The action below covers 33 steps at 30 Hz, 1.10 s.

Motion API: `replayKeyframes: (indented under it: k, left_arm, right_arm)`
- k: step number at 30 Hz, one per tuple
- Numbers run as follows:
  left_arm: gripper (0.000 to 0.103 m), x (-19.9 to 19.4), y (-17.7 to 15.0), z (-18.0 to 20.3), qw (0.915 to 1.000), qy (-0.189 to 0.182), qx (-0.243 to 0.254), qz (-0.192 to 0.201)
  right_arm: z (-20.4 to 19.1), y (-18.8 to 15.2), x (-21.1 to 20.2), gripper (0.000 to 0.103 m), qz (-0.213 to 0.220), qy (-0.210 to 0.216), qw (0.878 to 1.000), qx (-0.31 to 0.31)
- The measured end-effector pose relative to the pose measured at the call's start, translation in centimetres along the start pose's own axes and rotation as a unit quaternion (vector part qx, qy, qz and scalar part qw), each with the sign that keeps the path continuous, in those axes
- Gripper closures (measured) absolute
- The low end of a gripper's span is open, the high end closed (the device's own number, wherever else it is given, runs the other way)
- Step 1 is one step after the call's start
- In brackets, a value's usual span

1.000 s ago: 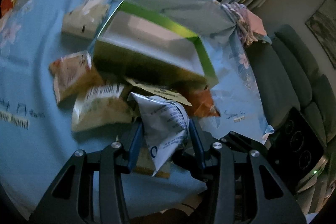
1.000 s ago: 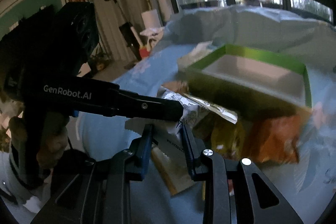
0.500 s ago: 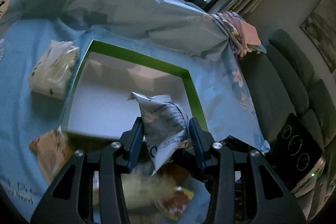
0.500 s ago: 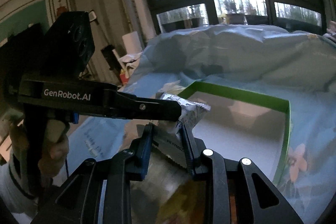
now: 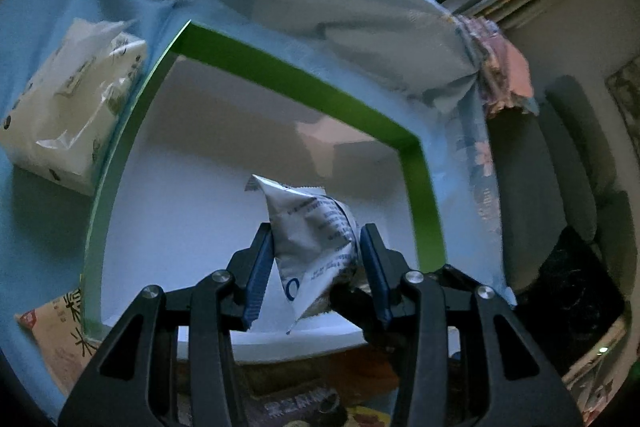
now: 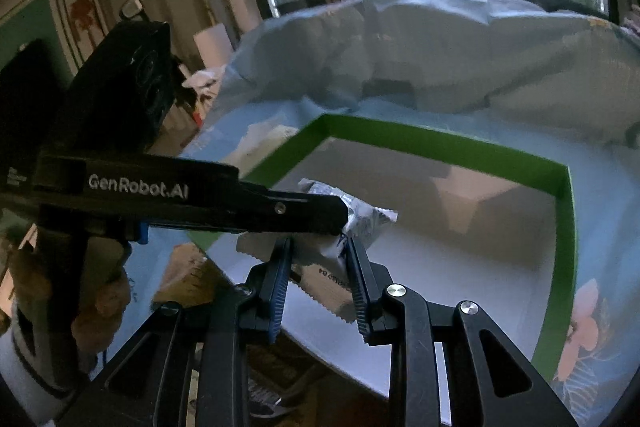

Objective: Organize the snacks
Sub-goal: 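Carry the white packet over the green box and open the left gripper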

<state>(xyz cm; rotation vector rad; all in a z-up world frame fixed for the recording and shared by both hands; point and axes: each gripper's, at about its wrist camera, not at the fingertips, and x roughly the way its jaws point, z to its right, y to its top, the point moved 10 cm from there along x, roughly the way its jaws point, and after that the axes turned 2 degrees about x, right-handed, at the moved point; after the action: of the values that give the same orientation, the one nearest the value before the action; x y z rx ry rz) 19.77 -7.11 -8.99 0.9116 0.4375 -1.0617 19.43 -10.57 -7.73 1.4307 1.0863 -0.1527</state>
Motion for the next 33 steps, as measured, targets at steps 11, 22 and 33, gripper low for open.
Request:
replayKeyframes:
  k: [11,22,33]
  left_arm:
    - [0.037,-0.7,0.2,-1.3,0.9997,0.021,-0.009,0.012]
    - [0.009,-2.8,-0.5,0.3,0.9963,0.066,0.040,0.038]
    - [0.000,-5.0,-3.3,2.5,0.9862,0.114,0.099,0.067]
  right_arm:
    - [1.4,0.3,0.3,0.055,-0.011,-0.032,0.999,0.020]
    - [3.4,-0.4,-5.0,0.037,0.029,-0.047,0.996,0.065]
    - [3.9,-2.7,-10.0,0.029,0.048,-0.049,0.994,0.089]
